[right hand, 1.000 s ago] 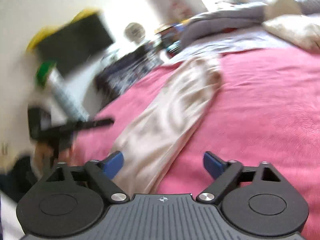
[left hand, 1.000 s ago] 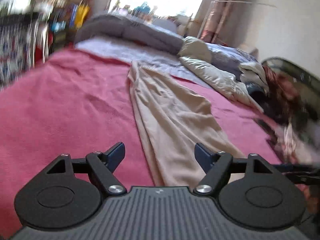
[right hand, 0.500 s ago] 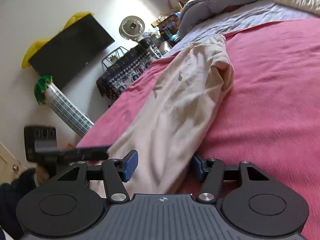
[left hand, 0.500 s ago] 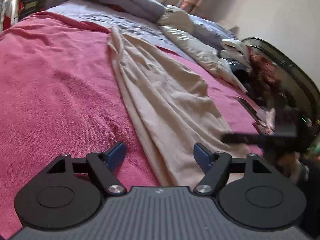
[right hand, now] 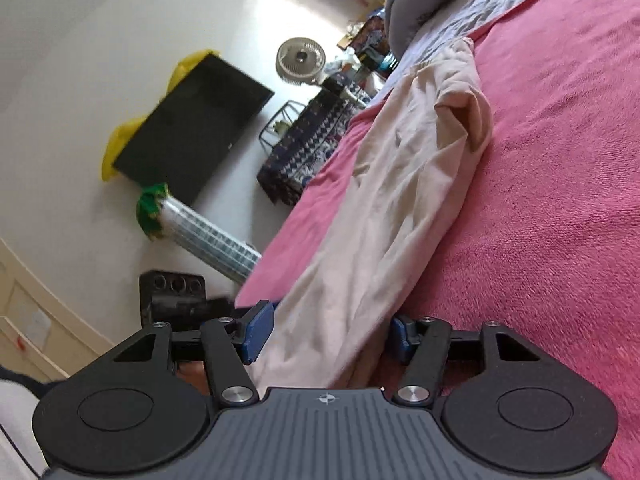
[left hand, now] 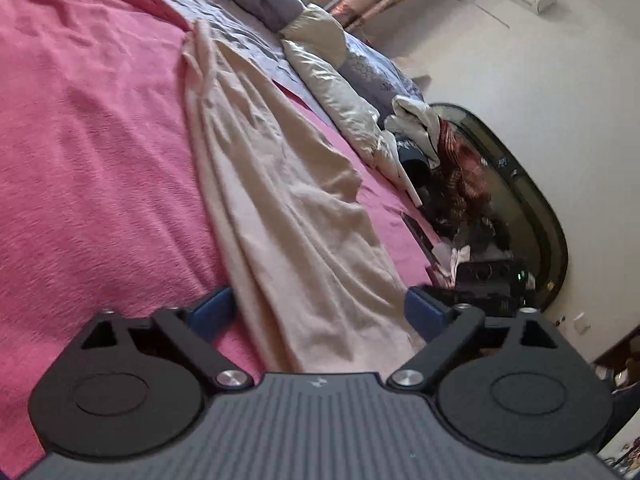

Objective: Fold clothes

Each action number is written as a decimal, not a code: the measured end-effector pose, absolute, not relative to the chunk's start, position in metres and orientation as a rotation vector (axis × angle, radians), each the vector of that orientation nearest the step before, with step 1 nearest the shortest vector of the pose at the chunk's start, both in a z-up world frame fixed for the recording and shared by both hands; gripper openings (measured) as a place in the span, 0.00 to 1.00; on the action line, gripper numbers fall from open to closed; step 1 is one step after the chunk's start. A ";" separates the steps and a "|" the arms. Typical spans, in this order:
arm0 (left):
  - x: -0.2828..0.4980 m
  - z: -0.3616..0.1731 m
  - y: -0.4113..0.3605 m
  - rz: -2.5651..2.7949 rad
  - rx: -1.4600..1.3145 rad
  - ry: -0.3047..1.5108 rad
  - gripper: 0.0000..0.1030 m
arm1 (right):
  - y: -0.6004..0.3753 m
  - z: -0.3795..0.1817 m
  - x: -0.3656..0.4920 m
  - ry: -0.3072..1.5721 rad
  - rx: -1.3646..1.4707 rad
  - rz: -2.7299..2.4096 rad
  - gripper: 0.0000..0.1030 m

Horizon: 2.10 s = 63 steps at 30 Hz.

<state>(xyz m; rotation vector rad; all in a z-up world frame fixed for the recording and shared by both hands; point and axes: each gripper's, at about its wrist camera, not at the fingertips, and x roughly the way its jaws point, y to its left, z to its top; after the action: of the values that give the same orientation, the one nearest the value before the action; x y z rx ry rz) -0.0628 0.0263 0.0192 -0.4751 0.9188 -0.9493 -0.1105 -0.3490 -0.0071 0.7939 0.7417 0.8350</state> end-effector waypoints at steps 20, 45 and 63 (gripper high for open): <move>-0.058 -0.003 0.032 -1.021 -0.740 1.010 0.55 | -0.358 -0.008 -0.112 0.744 0.808 0.830 0.59; -0.085 0.004 0.066 -1.017 -1.148 0.835 0.00 | -0.381 0.022 -0.146 0.587 1.048 0.723 0.11; -0.201 0.285 0.085 -1.199 -0.878 0.207 0.04 | -0.364 0.303 -0.266 0.046 0.705 0.839 0.11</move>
<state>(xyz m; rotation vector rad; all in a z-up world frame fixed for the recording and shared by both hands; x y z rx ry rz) -0.2011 0.0854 0.2853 -0.8783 0.2070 -1.1994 -0.2657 -0.3645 0.3026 0.7047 0.0458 0.8389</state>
